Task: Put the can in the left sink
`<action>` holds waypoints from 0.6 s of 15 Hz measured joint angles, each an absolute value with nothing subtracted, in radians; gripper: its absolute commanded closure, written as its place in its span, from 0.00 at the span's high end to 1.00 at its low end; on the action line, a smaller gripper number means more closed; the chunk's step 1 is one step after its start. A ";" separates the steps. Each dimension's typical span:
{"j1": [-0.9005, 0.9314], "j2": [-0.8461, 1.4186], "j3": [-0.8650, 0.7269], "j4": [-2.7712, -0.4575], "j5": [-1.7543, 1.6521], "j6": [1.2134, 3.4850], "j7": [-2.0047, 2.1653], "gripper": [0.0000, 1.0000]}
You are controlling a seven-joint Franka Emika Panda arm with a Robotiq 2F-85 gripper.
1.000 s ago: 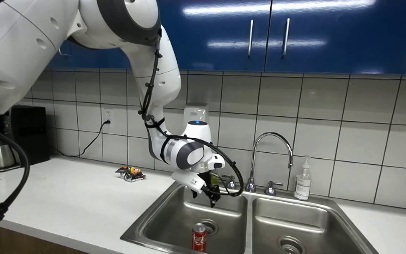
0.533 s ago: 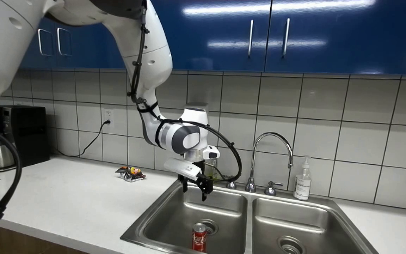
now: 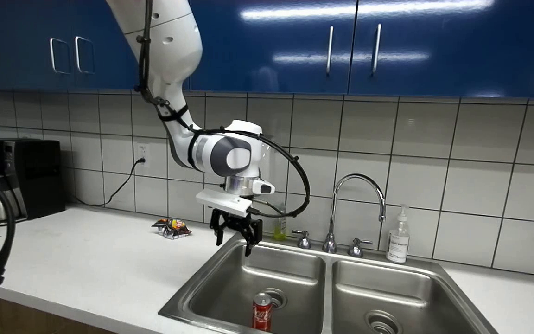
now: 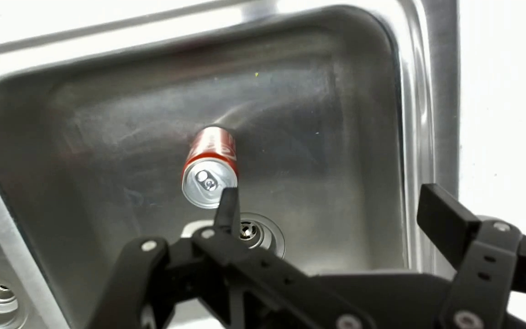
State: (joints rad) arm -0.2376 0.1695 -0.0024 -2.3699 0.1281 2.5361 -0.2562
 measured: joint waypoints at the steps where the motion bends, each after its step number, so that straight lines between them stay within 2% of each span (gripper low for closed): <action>1: -0.231 0.142 -0.006 -2.391 0.128 2.518 -0.262 1.00; 9: -0.187 -0.091 -0.079 -2.567 0.127 2.397 -0.297 1.00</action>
